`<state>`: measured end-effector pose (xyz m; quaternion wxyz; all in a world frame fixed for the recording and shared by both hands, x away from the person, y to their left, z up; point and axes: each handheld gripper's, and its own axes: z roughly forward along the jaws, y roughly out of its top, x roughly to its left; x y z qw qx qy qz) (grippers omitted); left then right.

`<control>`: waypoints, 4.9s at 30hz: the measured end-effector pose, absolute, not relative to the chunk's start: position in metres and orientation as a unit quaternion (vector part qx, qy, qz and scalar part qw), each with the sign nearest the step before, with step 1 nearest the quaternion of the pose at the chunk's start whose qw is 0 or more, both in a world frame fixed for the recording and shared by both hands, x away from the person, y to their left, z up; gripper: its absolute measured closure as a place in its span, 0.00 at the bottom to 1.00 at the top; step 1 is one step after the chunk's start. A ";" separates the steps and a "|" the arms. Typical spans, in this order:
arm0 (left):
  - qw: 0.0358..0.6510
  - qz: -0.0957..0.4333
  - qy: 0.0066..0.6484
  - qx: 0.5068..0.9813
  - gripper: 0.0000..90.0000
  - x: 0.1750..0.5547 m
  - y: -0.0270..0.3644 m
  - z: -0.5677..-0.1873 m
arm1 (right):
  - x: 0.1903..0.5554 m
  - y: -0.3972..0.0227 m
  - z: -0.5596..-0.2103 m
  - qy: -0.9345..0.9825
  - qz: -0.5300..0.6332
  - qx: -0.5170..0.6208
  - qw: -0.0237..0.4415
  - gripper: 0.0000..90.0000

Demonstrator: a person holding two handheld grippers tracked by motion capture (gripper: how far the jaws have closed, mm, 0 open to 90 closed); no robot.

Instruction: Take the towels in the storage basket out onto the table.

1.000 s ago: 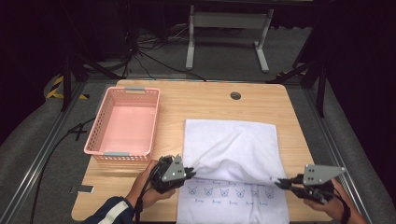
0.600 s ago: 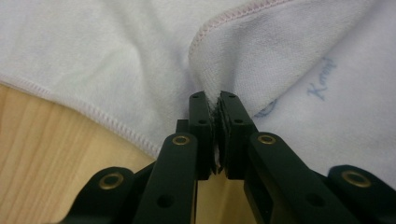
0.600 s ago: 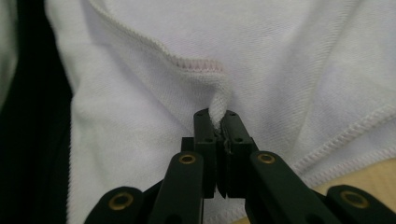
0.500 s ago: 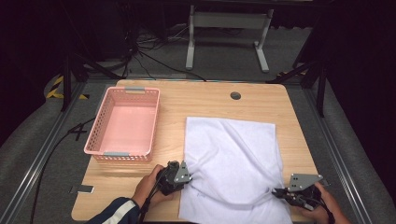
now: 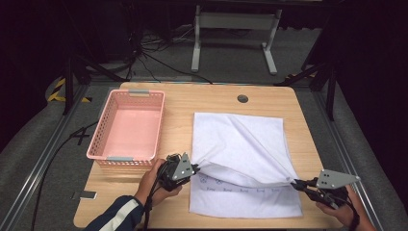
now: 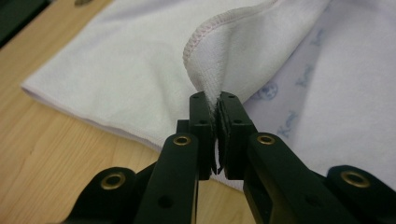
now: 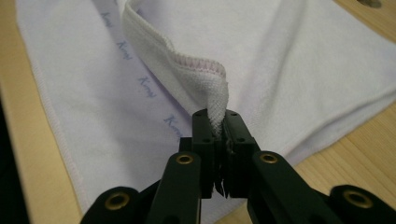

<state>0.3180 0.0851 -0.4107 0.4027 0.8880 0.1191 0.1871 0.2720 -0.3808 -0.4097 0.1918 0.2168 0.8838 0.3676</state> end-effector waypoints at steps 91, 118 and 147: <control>0.350 0.005 0.081 0.933 0.47 0.293 0.090 -0.439 | 0.241 -0.372 -0.421 0.950 0.294 0.105 -0.021 0.62; 0.353 0.120 0.368 0.852 0.28 0.508 0.017 -0.459 | 0.462 -0.393 -0.440 0.790 0.307 0.489 0.206 0.53; 0.316 0.168 0.371 0.857 0.96 0.524 0.027 -0.452 | 0.500 -0.369 -0.441 0.807 0.281 0.477 0.204 0.96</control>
